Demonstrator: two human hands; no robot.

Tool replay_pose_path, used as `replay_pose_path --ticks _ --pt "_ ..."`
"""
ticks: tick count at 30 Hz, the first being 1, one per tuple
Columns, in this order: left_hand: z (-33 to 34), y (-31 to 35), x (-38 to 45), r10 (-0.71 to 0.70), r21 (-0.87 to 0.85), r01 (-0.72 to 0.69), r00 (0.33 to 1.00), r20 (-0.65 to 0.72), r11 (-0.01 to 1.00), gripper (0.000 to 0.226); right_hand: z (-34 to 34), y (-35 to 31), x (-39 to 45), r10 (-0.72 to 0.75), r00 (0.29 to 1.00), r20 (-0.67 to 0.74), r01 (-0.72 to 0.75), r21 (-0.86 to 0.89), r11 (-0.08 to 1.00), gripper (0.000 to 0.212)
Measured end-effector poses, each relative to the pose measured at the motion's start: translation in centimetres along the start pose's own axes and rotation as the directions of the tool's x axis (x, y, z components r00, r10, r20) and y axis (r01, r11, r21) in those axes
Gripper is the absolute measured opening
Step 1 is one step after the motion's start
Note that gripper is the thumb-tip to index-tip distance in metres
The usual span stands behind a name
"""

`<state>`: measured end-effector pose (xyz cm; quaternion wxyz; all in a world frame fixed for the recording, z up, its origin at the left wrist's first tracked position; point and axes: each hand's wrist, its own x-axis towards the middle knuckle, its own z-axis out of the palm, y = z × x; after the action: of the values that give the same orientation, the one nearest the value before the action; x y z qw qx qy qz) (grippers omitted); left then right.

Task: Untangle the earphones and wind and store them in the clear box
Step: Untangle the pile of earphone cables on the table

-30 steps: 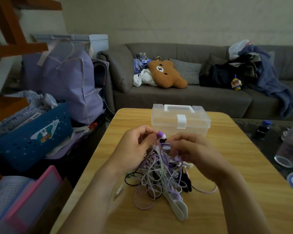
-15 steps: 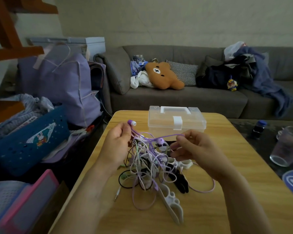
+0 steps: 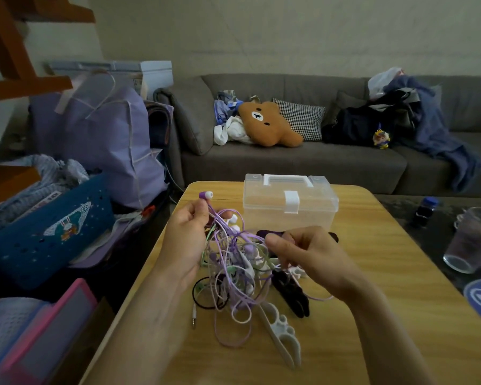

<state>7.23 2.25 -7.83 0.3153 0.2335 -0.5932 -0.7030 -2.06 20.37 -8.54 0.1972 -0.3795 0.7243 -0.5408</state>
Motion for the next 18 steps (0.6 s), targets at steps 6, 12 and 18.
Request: replay_pose_path --ticks 6,12,18 --pt "-0.3 0.1 0.5 0.030 -0.011 -0.031 0.993 -0.113 0.999 0.031 -0.6 0.1 0.1 -0.046 0.995 -0.089 0.064 0.216 0.974 0.059" --pt "-1.7 -1.3 2.4 0.040 0.037 -0.029 0.940 -0.338 0.999 0.020 -0.9 -0.4 0.3 -0.111 0.972 -0.206 0.205 0.519 0.830 0.046" --pt "0.0 -1.2 0.3 0.141 0.422 -0.007 0.948 -0.286 0.907 0.059 0.3 -1.9 0.3 -0.084 0.964 -0.253 0.198 0.472 0.859 0.037"
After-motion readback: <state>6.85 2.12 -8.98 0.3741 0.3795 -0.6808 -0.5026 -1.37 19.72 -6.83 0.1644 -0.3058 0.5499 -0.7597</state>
